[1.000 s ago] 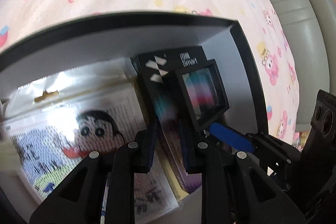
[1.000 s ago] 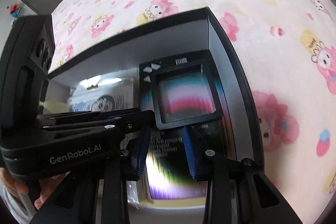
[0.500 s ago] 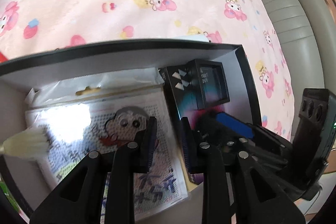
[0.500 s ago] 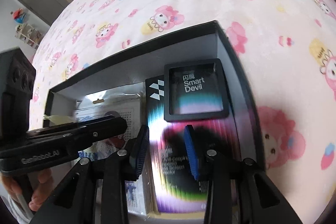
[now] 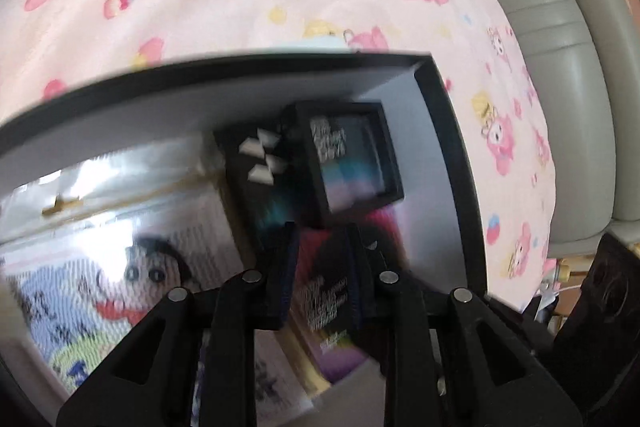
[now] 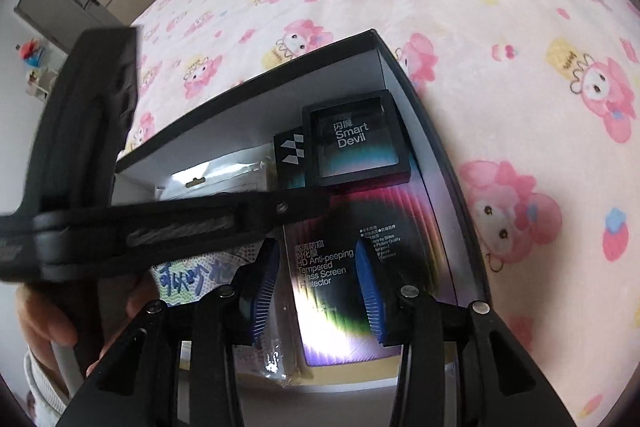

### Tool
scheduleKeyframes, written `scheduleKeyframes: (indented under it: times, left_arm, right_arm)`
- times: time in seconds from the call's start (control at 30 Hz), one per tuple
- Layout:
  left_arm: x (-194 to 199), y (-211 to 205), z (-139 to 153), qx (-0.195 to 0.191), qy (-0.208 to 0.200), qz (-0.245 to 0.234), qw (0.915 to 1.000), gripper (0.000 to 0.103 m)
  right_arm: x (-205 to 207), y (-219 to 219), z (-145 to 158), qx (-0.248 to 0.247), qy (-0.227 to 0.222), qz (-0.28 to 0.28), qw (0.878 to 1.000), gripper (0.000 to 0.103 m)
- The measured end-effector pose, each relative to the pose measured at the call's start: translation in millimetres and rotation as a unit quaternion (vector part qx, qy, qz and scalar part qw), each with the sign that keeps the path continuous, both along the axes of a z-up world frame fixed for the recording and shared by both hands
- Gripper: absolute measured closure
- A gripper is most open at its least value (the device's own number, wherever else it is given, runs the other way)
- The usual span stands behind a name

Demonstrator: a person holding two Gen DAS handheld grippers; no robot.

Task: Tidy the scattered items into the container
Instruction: 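Set the black frame on the Smart Devil box, open the right gripper, withdraw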

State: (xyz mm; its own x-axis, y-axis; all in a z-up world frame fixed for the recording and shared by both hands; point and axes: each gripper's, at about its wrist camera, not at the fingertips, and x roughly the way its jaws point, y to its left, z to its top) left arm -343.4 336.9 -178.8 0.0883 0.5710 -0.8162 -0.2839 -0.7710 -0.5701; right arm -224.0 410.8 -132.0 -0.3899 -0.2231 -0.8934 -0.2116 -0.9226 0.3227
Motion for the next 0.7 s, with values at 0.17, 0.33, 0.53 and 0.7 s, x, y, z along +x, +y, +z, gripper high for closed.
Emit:
scheduleKeyframes:
  times: [0.17,0.33,0.53,0.7]
  left_arm:
    - [2,-9,7,0.004,0.016,0.008,0.9998,0.079]
    - [25,-33,26,0.01,0.046,0.005,0.9989,0.079]
    - [62,-68,69,0.005,0.112,0.017,0.9936,0.074]
    - [94,-85,93,0.004,0.15,0.015,0.9886,0.073]
  right_arm:
    - [-5,3,-6,-0.018,-0.003,0.002,1.0,0.067]
    - [0,3,2,-0.012,0.011,-0.001,1.0,0.067]
    - [17,3,25,0.015,0.045,-0.033,0.998,0.062]
    - [37,-19,43,0.03,0.078,-0.026,0.996,0.062]
